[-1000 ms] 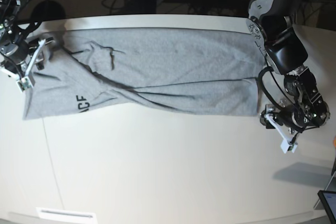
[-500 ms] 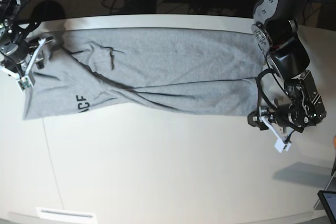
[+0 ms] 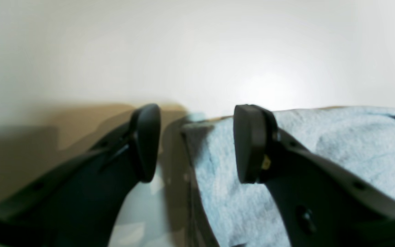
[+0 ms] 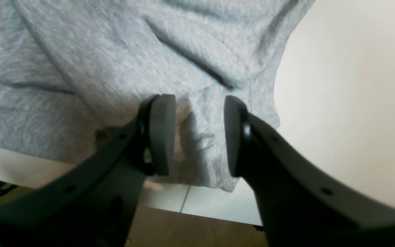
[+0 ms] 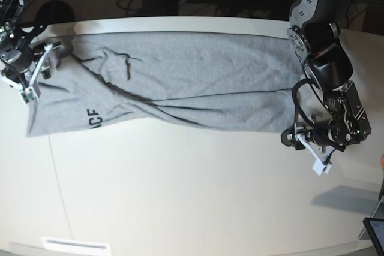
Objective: Fold the T-shirt properly
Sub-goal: 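Move the left gripper down to the shirt's side edge, then grasp the side edge of the shirt with the left gripper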
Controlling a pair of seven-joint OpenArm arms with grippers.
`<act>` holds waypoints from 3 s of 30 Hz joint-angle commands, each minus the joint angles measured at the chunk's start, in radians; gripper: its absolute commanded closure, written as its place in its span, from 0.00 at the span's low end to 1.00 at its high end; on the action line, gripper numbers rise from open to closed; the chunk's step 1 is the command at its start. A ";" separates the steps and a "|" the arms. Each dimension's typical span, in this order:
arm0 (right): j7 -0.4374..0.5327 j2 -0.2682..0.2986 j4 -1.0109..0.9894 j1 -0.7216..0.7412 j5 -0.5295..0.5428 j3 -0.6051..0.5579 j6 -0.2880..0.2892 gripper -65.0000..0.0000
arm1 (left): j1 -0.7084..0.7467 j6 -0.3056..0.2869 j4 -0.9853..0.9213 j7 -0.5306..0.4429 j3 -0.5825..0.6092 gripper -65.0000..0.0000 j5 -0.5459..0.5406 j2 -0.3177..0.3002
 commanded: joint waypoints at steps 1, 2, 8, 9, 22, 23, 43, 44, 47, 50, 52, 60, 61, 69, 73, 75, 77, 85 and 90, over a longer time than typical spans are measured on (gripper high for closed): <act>0.014 0.015 0.014 0.006 0.002 0.004 -0.001 0.67 | -0.027 -0.008 0.015 -0.012 0.002 0.49 -0.019 -0.016; 0.014 0.015 0.014 0.006 0.002 0.004 -0.001 0.67 | -0.027 -0.008 0.015 -0.012 0.002 0.49 -0.019 -0.016; 0.014 0.015 0.014 0.006 0.002 0.004 -0.001 0.67 | -0.027 -0.008 0.015 -0.012 0.002 0.49 -0.019 -0.014; 0.014 0.015 0.014 0.006 0.002 0.004 -0.001 0.67 | -0.027 -0.008 0.015 -0.012 0.002 0.49 -0.020 -0.014; 0.014 0.015 0.014 0.006 0.002 0.004 -0.001 0.67 | -0.029 -0.008 0.015 -0.012 0.003 0.71 -0.017 -0.001; 0.014 0.015 0.014 0.006 0.002 0.004 -0.001 0.67 | -0.029 -0.008 0.015 -0.012 0.003 0.71 -0.017 0.001; 0.014 0.015 0.013 -0.006 0.002 0.006 -0.001 0.67 | -0.037 0.048 -0.060 -0.071 -0.006 0.71 -0.023 -0.022; 0.014 0.015 0.013 -0.008 0.002 0.006 -0.001 0.67 | -0.038 0.048 -0.060 -0.069 -0.006 0.71 -0.023 -0.030; 0.014 0.015 0.013 -0.008 0.002 0.006 -0.001 0.67 | -0.038 0.048 -0.060 -0.069 -0.006 0.71 -0.023 -0.048; 0.014 0.015 0.013 -0.008 0.002 0.006 -0.001 0.67 | -0.033 0.048 -0.065 -0.069 -0.003 0.71 -0.023 -0.047; 0.014 0.015 0.013 -0.008 0.002 0.006 -0.001 0.67 | -0.029 0.048 -0.065 -0.069 -0.001 0.71 -0.023 -0.044; 0.014 0.015 0.013 -0.008 0.002 0.006 -0.001 0.67 | -0.027 0.046 -0.066 -0.071 0.000 0.71 -0.023 -0.040; 0.014 0.015 0.013 -0.008 0.002 0.006 -0.001 0.67 | -0.027 0.046 -0.066 -0.071 0.000 0.71 -0.023 -0.036; 0.014 0.015 0.013 -0.008 0.002 0.006 -0.001 0.67 | -0.029 0.046 -0.068 -0.071 0.000 0.72 -0.023 -0.011; 0.014 0.015 0.013 -0.008 0.002 0.006 -0.001 0.67 | -0.030 0.046 -0.068 -0.071 0.002 0.73 -0.023 -0.008; 0.014 0.015 0.013 -0.008 0.002 0.006 -0.001 0.67 | -0.030 0.046 -0.068 -0.071 0.002 0.82 -0.023 -0.008; 0.014 0.015 0.013 -0.008 0.002 0.006 -0.001 0.67 | -0.032 0.046 -0.065 -0.071 0.002 0.98 -0.023 -0.008; 0.014 0.015 0.013 -0.008 0.002 0.004 -0.001 0.67 | -0.030 0.045 -0.060 -0.069 0.002 1.00 -0.023 -0.013; 0.014 0.015 0.013 -0.008 0.002 0.004 -0.001 0.67 | -0.035 0.045 -0.059 -0.058 0.002 1.00 -0.023 -0.014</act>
